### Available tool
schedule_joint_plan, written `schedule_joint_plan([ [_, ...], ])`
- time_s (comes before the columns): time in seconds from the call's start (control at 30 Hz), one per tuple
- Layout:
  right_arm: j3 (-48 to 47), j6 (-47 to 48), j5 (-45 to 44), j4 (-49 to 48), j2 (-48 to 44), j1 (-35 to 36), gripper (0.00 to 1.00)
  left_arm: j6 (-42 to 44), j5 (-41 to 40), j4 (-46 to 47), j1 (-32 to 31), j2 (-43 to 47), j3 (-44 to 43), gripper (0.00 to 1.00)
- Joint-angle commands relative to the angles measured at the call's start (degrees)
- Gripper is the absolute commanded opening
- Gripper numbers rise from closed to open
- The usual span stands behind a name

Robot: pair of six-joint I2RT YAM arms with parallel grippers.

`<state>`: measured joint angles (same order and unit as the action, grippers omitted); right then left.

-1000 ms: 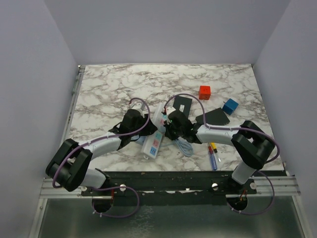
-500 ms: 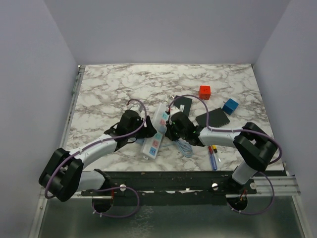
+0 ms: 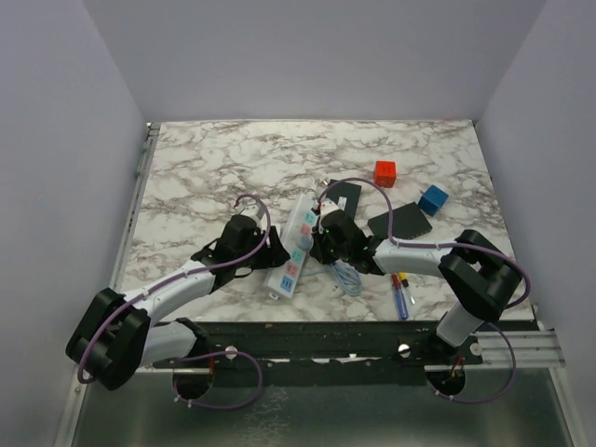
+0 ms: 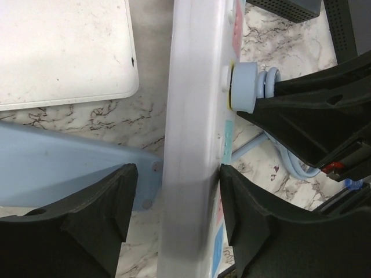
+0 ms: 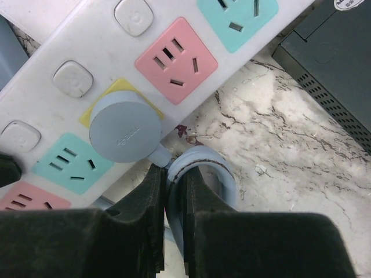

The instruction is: Pull the plug off the socket

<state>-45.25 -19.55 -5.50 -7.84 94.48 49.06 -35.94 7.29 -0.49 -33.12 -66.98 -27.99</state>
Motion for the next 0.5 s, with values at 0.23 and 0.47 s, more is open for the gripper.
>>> schedule_joint_plan([
  [0.23, 0.8, -2.5, 2.7, -3.4, -0.2, 0.4, 0.0, 0.5, 1.9, 2.3, -0.2, -5.4, -1.0, 0.48],
  [0.47, 2.3, -1.3, 5.9, -6.0, -1.0, 0.4, 0.0, -1.0, 2.3, 5.8, -0.2, -7.3, -0.5, 0.37],
])
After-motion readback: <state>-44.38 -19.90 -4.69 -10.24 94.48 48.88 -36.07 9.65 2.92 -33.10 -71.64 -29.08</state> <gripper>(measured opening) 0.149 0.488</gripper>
